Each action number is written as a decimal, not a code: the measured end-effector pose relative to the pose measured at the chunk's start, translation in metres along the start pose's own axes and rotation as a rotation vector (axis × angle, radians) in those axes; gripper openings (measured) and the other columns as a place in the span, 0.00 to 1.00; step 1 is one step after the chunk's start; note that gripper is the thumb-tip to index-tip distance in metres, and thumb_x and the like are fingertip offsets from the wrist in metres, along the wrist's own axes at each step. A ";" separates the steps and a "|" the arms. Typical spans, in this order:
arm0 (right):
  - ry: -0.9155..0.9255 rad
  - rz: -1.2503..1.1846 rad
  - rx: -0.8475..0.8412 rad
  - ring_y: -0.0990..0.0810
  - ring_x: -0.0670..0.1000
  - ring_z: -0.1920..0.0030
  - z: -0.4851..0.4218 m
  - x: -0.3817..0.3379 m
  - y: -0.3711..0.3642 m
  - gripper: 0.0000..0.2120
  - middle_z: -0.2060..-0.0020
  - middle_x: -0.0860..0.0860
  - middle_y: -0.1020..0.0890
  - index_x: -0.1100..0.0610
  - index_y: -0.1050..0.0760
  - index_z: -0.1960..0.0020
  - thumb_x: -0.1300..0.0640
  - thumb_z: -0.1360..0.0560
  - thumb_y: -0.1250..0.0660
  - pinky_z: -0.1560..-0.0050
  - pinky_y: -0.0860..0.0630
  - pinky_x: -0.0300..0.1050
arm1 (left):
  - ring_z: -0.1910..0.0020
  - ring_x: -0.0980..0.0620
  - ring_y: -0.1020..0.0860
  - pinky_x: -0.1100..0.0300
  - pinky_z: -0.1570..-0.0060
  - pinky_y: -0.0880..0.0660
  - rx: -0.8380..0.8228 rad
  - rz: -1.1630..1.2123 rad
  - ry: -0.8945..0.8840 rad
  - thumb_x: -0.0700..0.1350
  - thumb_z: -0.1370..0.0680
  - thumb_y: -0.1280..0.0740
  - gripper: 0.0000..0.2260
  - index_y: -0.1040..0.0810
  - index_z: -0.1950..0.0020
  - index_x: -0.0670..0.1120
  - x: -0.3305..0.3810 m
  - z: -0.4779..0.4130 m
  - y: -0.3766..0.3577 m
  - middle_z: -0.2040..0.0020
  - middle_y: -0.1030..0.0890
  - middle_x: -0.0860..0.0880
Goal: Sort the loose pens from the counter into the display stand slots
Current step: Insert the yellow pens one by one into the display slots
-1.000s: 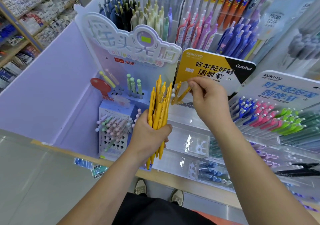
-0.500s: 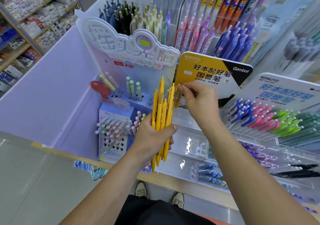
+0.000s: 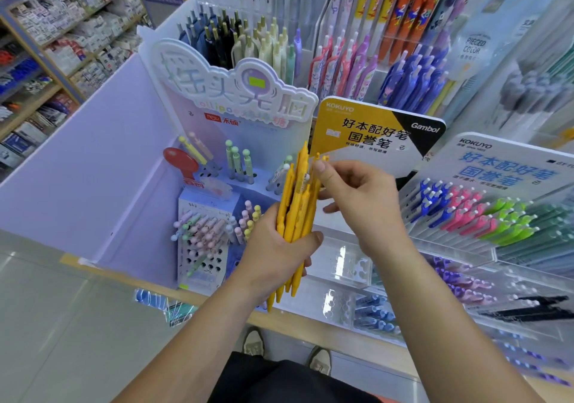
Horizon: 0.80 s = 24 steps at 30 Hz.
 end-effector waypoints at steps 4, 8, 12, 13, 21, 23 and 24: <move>-0.060 -0.053 -0.039 0.14 0.53 0.57 0.003 0.004 0.001 0.06 0.60 0.54 0.13 0.56 0.15 0.50 0.54 0.21 0.27 0.63 0.18 0.47 | 0.65 0.48 0.16 0.51 0.65 0.16 -0.046 -0.025 -0.015 0.46 0.24 0.22 0.15 0.24 0.42 0.51 0.005 0.002 -0.006 0.62 0.17 0.48; -0.147 -0.165 -0.021 0.12 0.57 0.55 0.000 0.006 0.005 0.08 0.58 0.57 0.13 0.61 0.19 0.49 0.56 0.19 0.30 0.53 0.15 0.58 | 0.67 0.46 0.17 0.51 0.66 0.18 -0.073 0.061 -0.014 0.51 0.26 0.21 0.17 0.22 0.43 0.49 0.003 0.003 -0.006 0.63 0.17 0.45; -0.115 -0.205 -0.002 0.13 0.54 0.54 -0.008 -0.005 0.019 0.07 0.57 0.53 0.12 0.58 0.20 0.51 0.57 0.17 0.34 0.58 0.15 0.52 | 0.68 0.48 0.19 0.54 0.66 0.20 -0.079 0.059 0.013 0.46 0.26 0.20 0.15 0.22 0.45 0.46 -0.007 0.001 -0.002 0.64 0.17 0.44; -0.075 -0.197 0.031 0.14 0.51 0.56 -0.011 -0.010 0.026 0.07 0.57 0.52 0.13 0.57 0.20 0.52 0.58 0.17 0.34 0.62 0.17 0.47 | 0.68 0.48 0.19 0.54 0.66 0.20 -0.063 0.039 0.010 0.45 0.26 0.20 0.15 0.22 0.45 0.46 -0.008 0.000 0.001 0.63 0.17 0.43; 0.182 0.080 0.177 0.15 0.48 0.57 -0.017 -0.018 0.031 0.04 0.59 0.50 0.15 0.55 0.17 0.50 0.61 0.22 0.31 0.53 0.18 0.44 | 0.69 0.52 0.18 0.58 0.67 0.19 0.179 -0.032 -0.083 0.49 0.23 0.22 0.14 0.23 0.45 0.46 -0.001 -0.012 0.012 0.59 0.18 0.40; 0.194 0.112 0.170 0.15 0.48 0.56 -0.016 -0.012 0.025 0.05 0.58 0.49 0.15 0.52 0.18 0.50 0.61 0.22 0.31 0.51 0.17 0.46 | 0.68 0.52 0.18 0.58 0.67 0.19 0.186 -0.035 -0.090 0.49 0.24 0.22 0.13 0.23 0.46 0.48 0.001 -0.013 0.011 0.58 0.17 0.41; 0.206 0.133 0.176 0.15 0.48 0.55 -0.016 -0.009 0.024 0.06 0.57 0.50 0.15 0.51 0.19 0.50 0.60 0.22 0.31 0.50 0.17 0.48 | 0.68 0.53 0.18 0.58 0.67 0.19 0.181 -0.032 -0.090 0.49 0.24 0.22 0.13 0.23 0.46 0.48 0.002 -0.014 0.010 0.57 0.17 0.41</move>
Point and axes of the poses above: each hand's wrist, its own z-axis away from the middle knuckle, its own y-axis out of the back of the hand, x = y × z, the point moved 7 cm from there along -z, towards the middle knuckle
